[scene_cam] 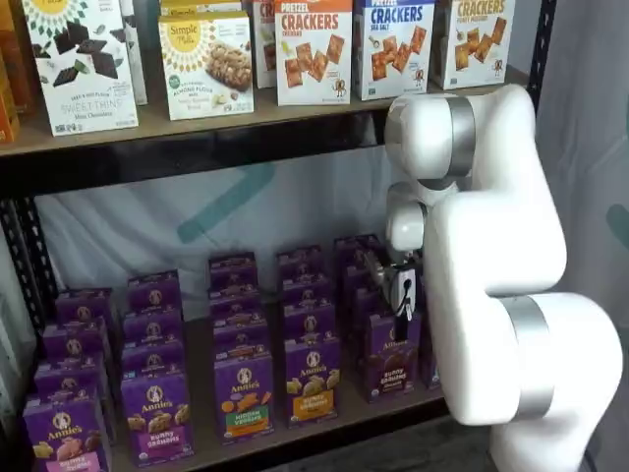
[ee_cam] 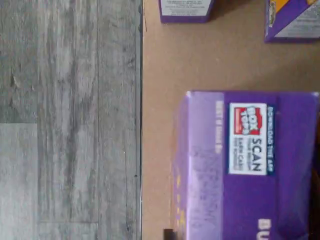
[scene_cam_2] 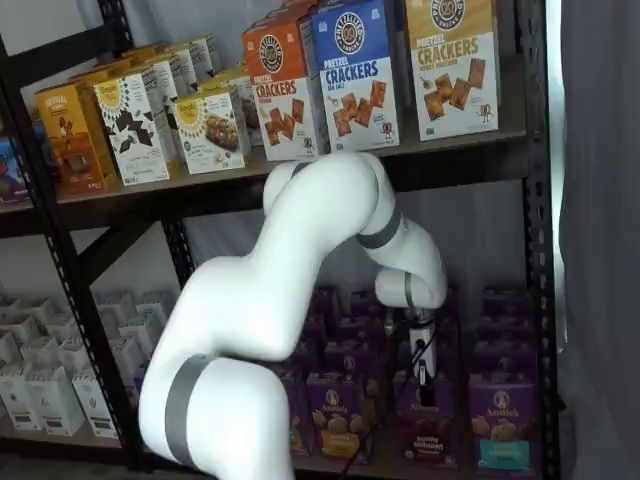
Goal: Pick up the purple box with a brown patch in the center, on the bottom shelf, the fifth box from the left
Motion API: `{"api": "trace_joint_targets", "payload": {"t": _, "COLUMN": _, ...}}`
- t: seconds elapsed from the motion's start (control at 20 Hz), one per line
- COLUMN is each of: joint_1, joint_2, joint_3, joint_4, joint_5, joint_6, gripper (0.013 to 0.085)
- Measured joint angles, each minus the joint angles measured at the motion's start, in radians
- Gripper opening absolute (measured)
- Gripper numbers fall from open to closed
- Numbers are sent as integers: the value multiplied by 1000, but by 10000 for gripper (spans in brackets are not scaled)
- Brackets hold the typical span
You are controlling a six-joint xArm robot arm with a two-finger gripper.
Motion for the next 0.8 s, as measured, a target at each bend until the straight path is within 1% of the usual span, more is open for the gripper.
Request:
{"api": "trace_joint_targets", "payload": {"t": 0.05, "joint_1": -1, "joint_2": -1, "joint_3": 1, "joint_4": -1, "joint_5": -2, "joint_6": 0, "gripper": 450}}
{"api": "trace_joint_targets", "payload": {"t": 0.1, "joint_1": -1, "joint_2": -1, "joint_3": 3, "joint_4": -3, "joint_5": -4, "joint_6": 1, "gripper": 410}}
{"api": "trace_joint_targets", "payload": {"t": 0.15, "joint_1": -2, "joint_2": -2, "joint_3": 5, "joint_4": -4, "joint_5": -6, "joint_6": 1, "gripper": 410}}
{"api": "trace_joint_targets", "payload": {"t": 0.2, "joint_1": -3, "joint_2": -3, "joint_3": 6, "joint_4": -6, "joint_5": -9, "joint_6": 2, "gripper": 370}}
{"api": "trace_joint_targets", "payload": {"t": 0.4, "joint_1": -5, "joint_2": -4, "joint_3": 8, "joint_4": -5, "joint_5": -12, "joint_6": -1, "gripper": 370}}
{"api": "trace_joint_targets", "payload": {"t": 0.55, "joint_1": -5, "joint_2": -4, "joint_3": 9, "joint_4": -13, "joint_5": -12, "joint_6": 6, "gripper": 370}}
{"api": "trace_joint_targets", "payload": {"t": 0.6, "joint_1": -5, "joint_2": -4, "joint_3": 10, "joint_4": -19, "joint_5": -12, "joint_6": 11, "gripper": 330}}
{"api": "trace_joint_targets", "payload": {"t": 0.65, "joint_1": -4, "joint_2": -4, "joint_3": 10, "joint_4": -22, "joint_5": -11, "joint_6": 14, "gripper": 330}}
{"api": "trace_joint_targets", "payload": {"t": 0.7, "joint_1": -4, "joint_2": -4, "joint_3": 10, "joint_4": -25, "joint_5": -10, "joint_6": 18, "gripper": 290}}
{"api": "trace_joint_targets", "payload": {"t": 0.8, "joint_1": -2, "joint_2": -5, "joint_3": 14, "joint_4": -29, "joint_5": -15, "joint_6": 22, "gripper": 290}}
